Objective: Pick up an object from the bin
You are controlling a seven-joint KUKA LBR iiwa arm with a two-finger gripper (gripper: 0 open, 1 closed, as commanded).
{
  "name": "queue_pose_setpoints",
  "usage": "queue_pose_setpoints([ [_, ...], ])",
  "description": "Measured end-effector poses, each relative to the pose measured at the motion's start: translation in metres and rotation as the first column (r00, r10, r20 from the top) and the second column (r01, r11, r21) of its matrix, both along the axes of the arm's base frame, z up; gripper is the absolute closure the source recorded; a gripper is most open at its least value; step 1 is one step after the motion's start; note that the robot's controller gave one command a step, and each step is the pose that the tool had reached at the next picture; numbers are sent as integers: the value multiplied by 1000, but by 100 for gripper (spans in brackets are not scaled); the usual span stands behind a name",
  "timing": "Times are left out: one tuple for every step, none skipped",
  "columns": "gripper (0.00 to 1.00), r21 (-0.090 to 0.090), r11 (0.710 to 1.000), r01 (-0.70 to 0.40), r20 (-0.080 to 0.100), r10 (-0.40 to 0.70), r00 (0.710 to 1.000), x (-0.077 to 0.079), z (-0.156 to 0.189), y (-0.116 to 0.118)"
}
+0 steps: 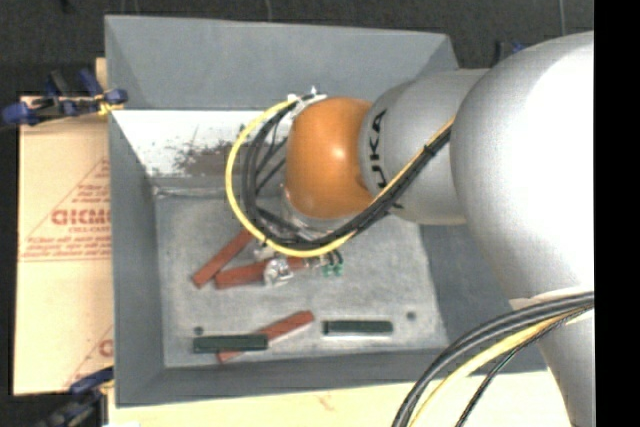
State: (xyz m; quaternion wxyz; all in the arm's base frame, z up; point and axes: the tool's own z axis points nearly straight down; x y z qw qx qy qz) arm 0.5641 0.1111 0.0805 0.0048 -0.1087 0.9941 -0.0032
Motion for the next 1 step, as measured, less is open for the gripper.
queue_pose_setpoints([
  [100,6,1000,4,1,-4,1000,31,162,0],
])
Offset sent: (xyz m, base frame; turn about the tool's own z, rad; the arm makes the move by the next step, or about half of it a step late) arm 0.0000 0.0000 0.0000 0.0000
